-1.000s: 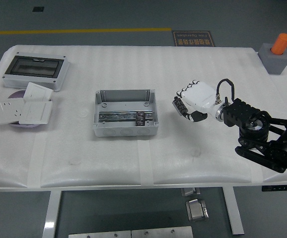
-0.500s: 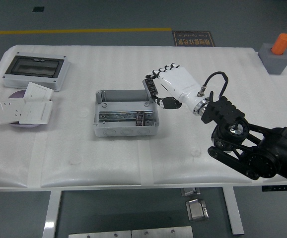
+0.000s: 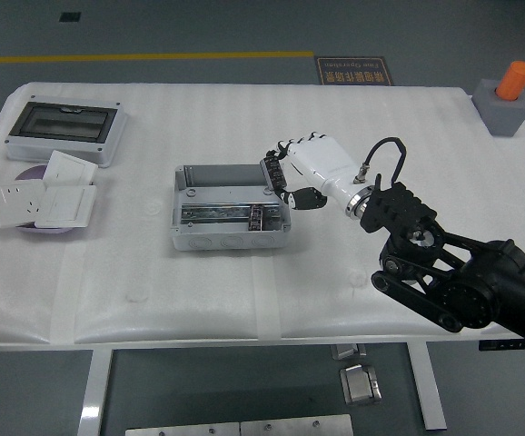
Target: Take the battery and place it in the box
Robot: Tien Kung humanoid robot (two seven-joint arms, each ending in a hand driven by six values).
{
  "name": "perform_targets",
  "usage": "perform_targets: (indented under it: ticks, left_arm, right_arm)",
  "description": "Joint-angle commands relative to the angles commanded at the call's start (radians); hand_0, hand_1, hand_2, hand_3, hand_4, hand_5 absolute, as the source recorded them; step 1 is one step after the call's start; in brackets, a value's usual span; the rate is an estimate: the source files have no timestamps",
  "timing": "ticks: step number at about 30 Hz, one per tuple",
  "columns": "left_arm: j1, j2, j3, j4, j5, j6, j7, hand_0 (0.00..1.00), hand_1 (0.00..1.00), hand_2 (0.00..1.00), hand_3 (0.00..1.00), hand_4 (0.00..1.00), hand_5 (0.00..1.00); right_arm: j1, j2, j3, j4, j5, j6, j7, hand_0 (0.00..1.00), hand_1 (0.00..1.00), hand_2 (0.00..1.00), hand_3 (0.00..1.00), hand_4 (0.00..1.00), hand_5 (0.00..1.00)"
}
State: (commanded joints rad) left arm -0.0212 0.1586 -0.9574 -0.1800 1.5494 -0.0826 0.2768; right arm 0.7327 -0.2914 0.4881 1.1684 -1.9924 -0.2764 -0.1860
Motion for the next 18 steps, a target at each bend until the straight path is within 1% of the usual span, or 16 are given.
perform_targets:
  ticks: [3, 4, 14, 18]
  left_arm:
    - [-0.001, 0.000, -0.001, 0.000, 0.000, 0.000, 0.000, 0.624, 0.639, 0.442, 0.582, 0.409, 0.403]
    - [-0.001, 0.000, -0.001, 0.000, 0.001, 0.000, 0.000, 0.624, 0.640, 0.443, 0.583, 0.409, 0.403]
    - [-0.001, -0.001, -0.003, 0.000, 0.004, -0.002, 0.002, 0.624, 0.640, 0.442, 0.582, 0.409, 0.406]
    - [0.002, -0.001, -0.002, 0.000, 0.003, -0.002, 0.003, 0.624, 0.640, 0.442, 0.582, 0.409, 0.405]
  right_arm:
    - [0.003, 0.003, -0.009, 0.000, 0.001, -0.006, -0.003, 0.998, 0.898, 0.917, 0.998, 0.969, 0.538]
    - [0.005, 0.006, -0.015, 0.000, 0.002, -0.009, -0.004, 0.998, 0.953, 0.996, 0.998, 0.998, 0.591]
    - [0.011, 0.038, -0.065, 0.001, 0.005, -0.018, -0.010, 0.998, 0.970, 0.998, 0.998, 0.998, 0.610]
    - [0.009, 0.023, -0.040, 0.006, 0.004, -0.018, -0.010, 0.998, 0.973, 0.998, 0.998, 0.998, 0.611]
